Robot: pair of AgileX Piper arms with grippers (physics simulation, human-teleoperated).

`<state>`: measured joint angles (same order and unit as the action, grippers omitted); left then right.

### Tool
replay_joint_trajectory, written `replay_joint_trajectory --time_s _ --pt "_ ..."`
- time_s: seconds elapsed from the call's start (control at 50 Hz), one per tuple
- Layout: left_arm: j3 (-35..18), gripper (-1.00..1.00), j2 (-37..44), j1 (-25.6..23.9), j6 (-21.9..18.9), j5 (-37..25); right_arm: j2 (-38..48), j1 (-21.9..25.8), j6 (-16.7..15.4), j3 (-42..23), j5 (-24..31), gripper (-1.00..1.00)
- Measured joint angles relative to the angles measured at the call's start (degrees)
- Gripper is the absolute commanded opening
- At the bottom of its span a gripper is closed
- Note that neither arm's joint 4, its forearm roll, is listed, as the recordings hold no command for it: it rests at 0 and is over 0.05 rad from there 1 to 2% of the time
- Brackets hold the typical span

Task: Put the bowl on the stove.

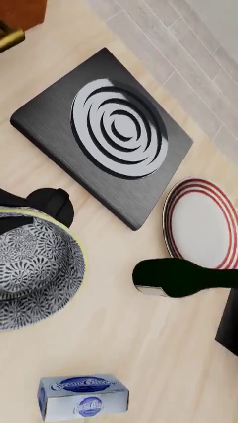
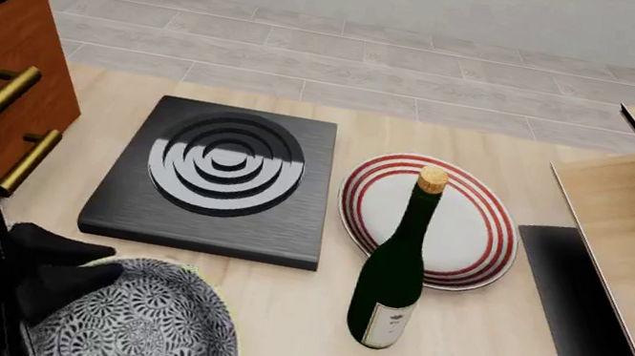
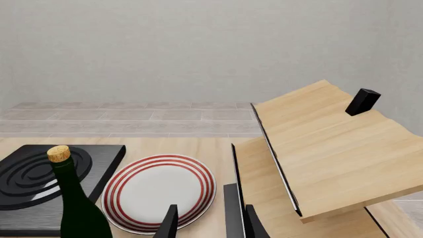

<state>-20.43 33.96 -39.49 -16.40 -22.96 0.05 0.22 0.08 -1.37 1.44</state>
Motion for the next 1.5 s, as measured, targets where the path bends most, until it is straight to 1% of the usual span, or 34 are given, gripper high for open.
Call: replay_joint_trajectory --time_s 0.12,0.26,0.38,0.62,0.72,1.02,1.18,1.32,1.5 --pt "-3.24 -1.00 -4.24 0.26 1.23 -2.00 0.00 0.00 0.00 0.00 0.00 1.00" --pt "-6.03 -1.00 -7.43 2.29 2.94 -1.38 0.00 0.00 0.00 0.00 0.00 1.00" --pt "-7.40 -1.00 -8.17 5.48 5.36 1.72 0.00 0.00 0.00 0.00 0.00 1.00" --pt "-7.26 -1.00 -6.67 11.07 11.29 10.54 0.00 0.00 0.00 0.00 0.00 1.00" --pt "-7.18 -1.00 -5.19 13.20 14.46 14.26 0.00 0.00 0.00 0.00 0.00 1.00" --pt "-6.82 -1.00 2.92 22.19 27.91 28.77 0.09 0.05 0.00 -0.04 -0.05 1.00" --pt "-8.24 -1.00 8.79 25.22 34.16 33.49 0.11 0.07 0.00 0.01 -0.12 1.00" --pt "-10.31 -1.00 13.91 26.69 37.95 35.80 0.14 0.08 0.00 -0.03 -0.11 1.00" --pt "-14.41 -1.00 21.00 27.21 40.55 37.41 0.16 0.08 0.00 -0.19 0.03 1.00"
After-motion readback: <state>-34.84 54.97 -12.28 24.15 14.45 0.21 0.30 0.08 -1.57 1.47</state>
